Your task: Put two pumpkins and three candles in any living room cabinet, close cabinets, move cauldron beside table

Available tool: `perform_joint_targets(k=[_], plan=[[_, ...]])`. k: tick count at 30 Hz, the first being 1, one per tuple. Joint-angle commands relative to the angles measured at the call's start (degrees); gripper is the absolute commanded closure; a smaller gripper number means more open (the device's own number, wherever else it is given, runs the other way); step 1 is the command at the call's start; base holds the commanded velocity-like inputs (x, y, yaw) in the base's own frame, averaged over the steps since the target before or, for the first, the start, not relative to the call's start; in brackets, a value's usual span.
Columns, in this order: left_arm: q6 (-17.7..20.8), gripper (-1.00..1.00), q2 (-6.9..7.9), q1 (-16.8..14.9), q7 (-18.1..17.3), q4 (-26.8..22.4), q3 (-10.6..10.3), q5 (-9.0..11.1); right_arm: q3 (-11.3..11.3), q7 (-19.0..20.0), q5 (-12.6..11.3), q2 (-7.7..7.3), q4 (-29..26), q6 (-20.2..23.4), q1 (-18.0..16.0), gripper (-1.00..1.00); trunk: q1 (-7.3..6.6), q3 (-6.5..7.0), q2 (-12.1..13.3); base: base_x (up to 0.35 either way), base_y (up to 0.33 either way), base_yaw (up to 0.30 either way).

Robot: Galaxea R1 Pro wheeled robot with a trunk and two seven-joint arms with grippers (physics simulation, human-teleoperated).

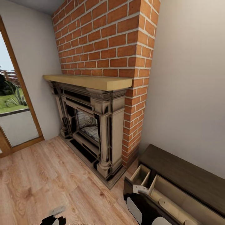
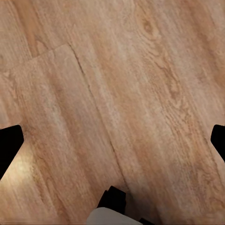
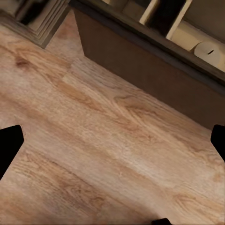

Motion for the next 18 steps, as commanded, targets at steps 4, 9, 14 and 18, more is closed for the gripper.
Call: perform_joint_targets(k=[4, 9, 14, 18], plan=[[0.0, -1.0, -0.05, 0.0, 0.0, 0.0, 0.0, 0.0, 0.0, 0.0, 0.0, 0.0, 0.0, 0.0, 0.0, -1.0, 0.0, -0.21, 0.0, 0.0, 0.0, 0.267], [0.0, -1.0, -0.15, 0.0, 0.0, 0.0, -0.1, 0.0, 0.0, 0.0, 0.0, 0.0, 0.0, 0.0, 0.0, -1.0, 0.0, -0.47, 0.0, 0.0, 0.0, 0.267], [0.0, -1.0, -0.17, 0.0, 0.0, 0.0, -0.1, 0.0, 0.0, 0.0, 0.0, 0.0, 0.0, 0.0, 0.0, -1.0, 0.0, -0.73, 0.0, 0.0, 0.0, 0.267], [0.0, -1.0, -0.17, 0.0, 0.0, 0.0, -0.1, -0.1, 0.0, 0.0, 0.0, 0.0, 0.0, 0.0, 0.0, -1.0, 0.0, -0.94, 0.0, 0.0, 0.0, 0.267]])
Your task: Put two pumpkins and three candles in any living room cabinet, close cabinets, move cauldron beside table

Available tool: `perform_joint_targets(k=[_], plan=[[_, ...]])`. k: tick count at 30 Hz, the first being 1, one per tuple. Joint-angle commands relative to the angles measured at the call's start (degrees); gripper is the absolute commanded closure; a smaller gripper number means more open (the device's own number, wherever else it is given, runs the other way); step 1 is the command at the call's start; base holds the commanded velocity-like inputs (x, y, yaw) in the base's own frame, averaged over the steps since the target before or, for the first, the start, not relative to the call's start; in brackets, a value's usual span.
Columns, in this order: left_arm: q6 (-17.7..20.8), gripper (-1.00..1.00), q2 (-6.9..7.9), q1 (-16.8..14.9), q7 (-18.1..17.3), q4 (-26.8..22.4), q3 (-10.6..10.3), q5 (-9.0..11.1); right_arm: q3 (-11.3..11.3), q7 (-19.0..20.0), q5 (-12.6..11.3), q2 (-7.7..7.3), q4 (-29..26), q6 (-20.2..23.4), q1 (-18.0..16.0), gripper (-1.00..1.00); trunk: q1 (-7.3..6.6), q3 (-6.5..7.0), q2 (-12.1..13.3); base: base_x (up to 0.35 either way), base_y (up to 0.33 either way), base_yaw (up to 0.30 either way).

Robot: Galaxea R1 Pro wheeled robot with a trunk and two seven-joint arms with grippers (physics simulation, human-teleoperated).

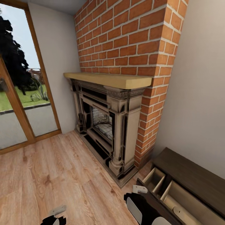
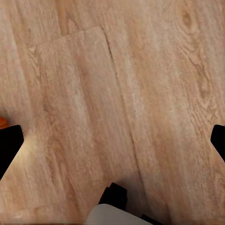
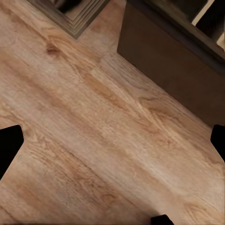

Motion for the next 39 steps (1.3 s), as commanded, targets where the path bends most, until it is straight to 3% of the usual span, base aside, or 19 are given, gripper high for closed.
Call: perform_joint_targets(k=[1, 35, 37, 39], plan=[[0.0, -1.0, 0.0, 0.0, 0.0, 0.0, 0.0, 0.0, 0.0, 0.0, 0.0, 0.0, 0.0, 0.0, 0.0, -1.0, 0.0, -0.05, 0.0, 0.0, 0.0, 0.267], [-1.4, -1.0, -0.14, 0.0, 0.0, 0.6, -0.2, -0.5, 0.1, 0.1, 0.1, 0.0, 2.1, -1.2, 0.0, -1.0, 0.0, -1.82, 0.0, 0.0, 0.0, 0.267], [-1.4, -1.0, -0.15, 0.0, 0.0, 0.6, -0.3, -0.5, 0.5, 0.1, 0.1, 0.0, 2.2, -1.2, 0.0, -1.0, 0.0, -1.93, 0.0, 0.0, 0.0, 0.267], [-1.4, -1.0, -0.16, 0.0, 0.0, 0.6, -0.3, -0.5, 2.3, 0.2, 0.1, 0.0, 2.2, -1.3, 0.0, -1.0, 0.0, -2.03, 0.0, 0.0, 0.0, 0.267]])
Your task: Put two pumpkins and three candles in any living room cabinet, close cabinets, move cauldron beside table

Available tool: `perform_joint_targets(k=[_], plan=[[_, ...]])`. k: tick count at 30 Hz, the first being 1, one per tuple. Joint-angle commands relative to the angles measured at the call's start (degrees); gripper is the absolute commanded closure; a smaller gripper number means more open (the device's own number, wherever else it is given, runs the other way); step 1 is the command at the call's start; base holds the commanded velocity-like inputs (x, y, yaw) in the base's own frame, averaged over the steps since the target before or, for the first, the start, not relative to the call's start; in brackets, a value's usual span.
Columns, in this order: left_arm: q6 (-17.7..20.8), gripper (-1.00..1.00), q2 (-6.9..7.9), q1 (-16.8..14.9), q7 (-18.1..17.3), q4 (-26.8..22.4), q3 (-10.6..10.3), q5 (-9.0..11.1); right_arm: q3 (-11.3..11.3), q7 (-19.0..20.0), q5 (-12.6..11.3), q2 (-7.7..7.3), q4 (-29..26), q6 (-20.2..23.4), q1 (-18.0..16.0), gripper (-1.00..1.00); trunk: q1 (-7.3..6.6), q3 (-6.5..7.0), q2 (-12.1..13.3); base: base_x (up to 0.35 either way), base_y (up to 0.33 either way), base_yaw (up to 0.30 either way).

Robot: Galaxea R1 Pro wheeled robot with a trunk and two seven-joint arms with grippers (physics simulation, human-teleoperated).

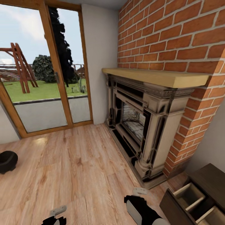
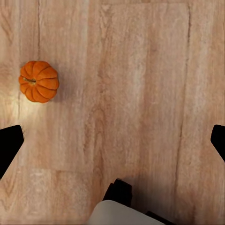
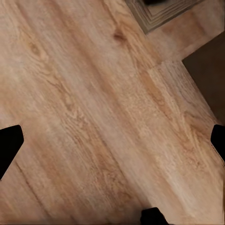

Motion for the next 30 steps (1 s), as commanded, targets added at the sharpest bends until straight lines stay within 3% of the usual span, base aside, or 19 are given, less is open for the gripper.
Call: perform_joint_targets(k=[1, 3, 7, 14, 23, 30], plan=[[0.0, -1.0, 0.0, 0.0, 0.0, 0.0, 0.0, 0.0, 1.1, 0.0, 0.0, 0.0, 0.0, -0.1, 0.0, -1.0, 0.0, -0.05, 0.0, 0.0, 0.0, 0.267], [0.0, -1.0, 0.05, 0.0, 0.0, 0.0, 0.0, 0.0, 2.7, 0.0, 0.0, 0.0, 0.0, -0.1, 0.0, -1.0, 0.0, -0.16, 0.0, 0.008, 0.0, 0.267], [0.0, -1.0, 0.05, 0.0, 0.0, 0.0, 0.0, 0.0, 3.6, 0.0, -0.1, 0.0, 0.0, -0.1, 0.0, -1.0, 0.0, -0.37, 0.0, 0.097, 0.0, 0.267], [0.0, -1.0, 0.08, 0.0, 0.0, 0.0, 0.0, 0.0, 3.7, 0.0, -0.3, 0.0, 0.0, -0.1, 0.0, -1.0, 0.0, -0.73, 0.0, 0.233, 0.0, 0.233], [0.0, -1.0, 0.11, 0.0, 0.0, 0.1, 0.0, 0.0, 3.8, 0.0, -0.3, 0.0, 0.0, -0.1, 0.0, -1.0, 0.0, -0.8, 0.0, 0.322, 0.0, 0.042], [-0.1, -1.0, 0.08, 0.0, 0.0, 0.1, 0.0, 0.0, 3.9, 0.0, -0.3, 0.0, 0.0, -0.2, 0.0, -1.0, 0.0, -0.81, 0.0, 0.333, 0.0, 0.242]])
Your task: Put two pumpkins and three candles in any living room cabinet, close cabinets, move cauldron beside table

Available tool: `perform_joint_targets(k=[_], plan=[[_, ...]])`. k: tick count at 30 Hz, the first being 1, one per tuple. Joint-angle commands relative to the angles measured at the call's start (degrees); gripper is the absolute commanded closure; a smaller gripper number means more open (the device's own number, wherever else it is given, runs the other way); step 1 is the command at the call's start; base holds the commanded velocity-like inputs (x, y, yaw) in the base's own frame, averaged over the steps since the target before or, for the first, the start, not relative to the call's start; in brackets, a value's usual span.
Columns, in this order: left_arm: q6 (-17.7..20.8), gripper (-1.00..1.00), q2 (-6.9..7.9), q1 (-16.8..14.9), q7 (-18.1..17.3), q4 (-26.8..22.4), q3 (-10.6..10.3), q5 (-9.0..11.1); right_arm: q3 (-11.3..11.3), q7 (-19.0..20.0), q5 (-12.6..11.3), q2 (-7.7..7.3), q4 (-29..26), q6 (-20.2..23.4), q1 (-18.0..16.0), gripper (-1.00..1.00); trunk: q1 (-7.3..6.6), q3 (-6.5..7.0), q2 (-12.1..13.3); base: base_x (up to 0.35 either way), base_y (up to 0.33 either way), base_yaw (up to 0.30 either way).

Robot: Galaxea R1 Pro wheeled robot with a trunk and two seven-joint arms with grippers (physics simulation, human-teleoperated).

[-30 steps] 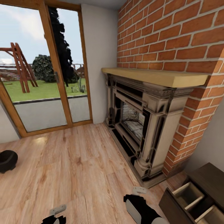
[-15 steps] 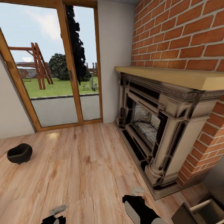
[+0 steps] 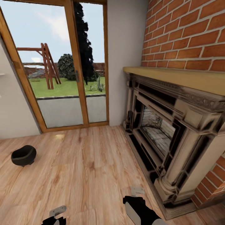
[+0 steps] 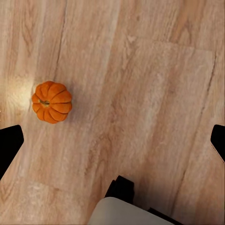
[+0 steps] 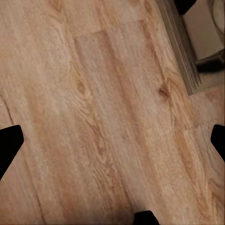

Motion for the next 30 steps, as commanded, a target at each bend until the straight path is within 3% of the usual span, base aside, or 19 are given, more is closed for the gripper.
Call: perform_joint_targets(k=[1, 7, 12, 15, 18, 30], plan=[[0.0, -1.0, 0.0, 0.0, 0.0, 0.0, 0.0, 0.0, 0.0, 0.0, 0.0, 0.0, 0.0, 0.0, 0.0, -1.0, 0.0, 0.0, 0.0, 0.334, 0.0, 0.284], [0.0, -1.0, 0.0, 0.0, 0.0, 0.0, -0.1, 0.0, 0.0, 0.1, 0.1, 0.0, 0.0, -0.4, 0.1, -1.0, 0.0, 0.0, 0.0, 0.334, 0.0, 0.272], [0.0, -1.0, -0.06, 0.0, 0.0, 0.0, -0.1, 0.0, 0.2, 0.2, 0.1, 0.0, 1.9, -5.5, 1.2, -1.0, 0.0, 0.0, 0.0, 0.334, 0.0, 0.079], [0.0, -1.0, -0.08, 0.0, 0.0, 0.0, -0.1, 0.0, 2.0, 0.2, 0.1, 0.0, 3.6, -6.7, 1.5, -1.0, 0.0, 0.0, 0.0, 0.334, 0.0, 0.013], [0.0, -1.0, -0.09, 0.0, 0.0, 0.0, -0.1, 0.0, 5.3, 0.2, -0.1, 0.0, 4.3, -7.2, 1.6, -1.0, 0.0, 0.0, 0.0, 0.334, 0.0, 0.003], [0.0, -1.0, -0.01, 0.0, 0.0, 0.0, -0.1, 0.0, 6.7, 0.0, -0.7, 0.0, 4.2, -6.9, 1.6, -1.0, 0.0, 0.0, 0.0, 0.334, 0.0, 0.02]])
